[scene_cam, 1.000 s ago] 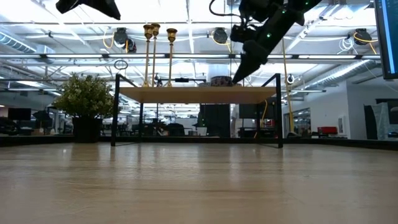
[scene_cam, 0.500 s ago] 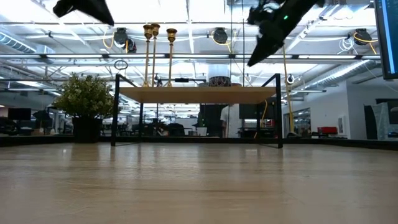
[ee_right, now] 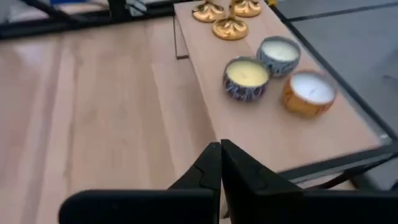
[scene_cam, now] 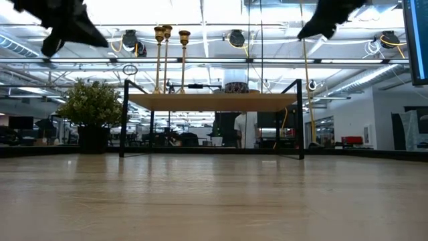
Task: Pick & Place candle stick holders
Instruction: Return to Home Position
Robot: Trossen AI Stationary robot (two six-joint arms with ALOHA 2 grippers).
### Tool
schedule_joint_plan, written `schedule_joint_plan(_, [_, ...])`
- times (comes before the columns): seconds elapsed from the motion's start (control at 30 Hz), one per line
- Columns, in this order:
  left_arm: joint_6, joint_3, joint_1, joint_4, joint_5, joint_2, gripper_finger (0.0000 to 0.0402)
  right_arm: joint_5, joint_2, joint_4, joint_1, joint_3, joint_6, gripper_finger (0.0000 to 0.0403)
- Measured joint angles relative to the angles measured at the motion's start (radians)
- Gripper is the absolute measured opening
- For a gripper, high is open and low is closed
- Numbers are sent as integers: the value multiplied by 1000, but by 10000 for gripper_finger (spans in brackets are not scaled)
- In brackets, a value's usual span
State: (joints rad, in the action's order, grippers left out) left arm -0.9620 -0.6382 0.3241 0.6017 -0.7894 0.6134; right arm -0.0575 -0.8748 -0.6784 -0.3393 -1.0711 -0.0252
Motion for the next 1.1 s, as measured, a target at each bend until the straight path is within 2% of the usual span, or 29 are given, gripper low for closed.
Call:
schedule_joint_plan(0.23, [103, 200, 15, -195, 0, -170, 2, -2, 224, 166, 0, 235, 160, 0])
schedule_joint_plan(0.43, [187, 284, 15, -210, 11, -290, 5, -1, 449, 354, 0, 445, 298, 0])
schedule_joint_plan(0.57, [263, 316, 15, -211, 80, -369, 4, 0, 586, 425, 0, 546, 313, 0])
schedule_joint_plan(0.7, [336, 347, 15, -211, 168, -443, 2, 1, 696, 437, 0, 597, 313, 0])
schedule_joint_plan(0.83, [338, 415, 15, -214, 200, -508, 3, 0, 771, 439, 0, 621, 312, 0])
schedule_joint_plan(1.0, [382, 526, 15, -340, 244, -565, 5, -3, 847, 422, 0, 658, 298, 0])
schedule_joint_plan(1.1, [450, 549, 15, -408, 300, -568, 3, -63, 873, 420, 0, 696, 314, 0])
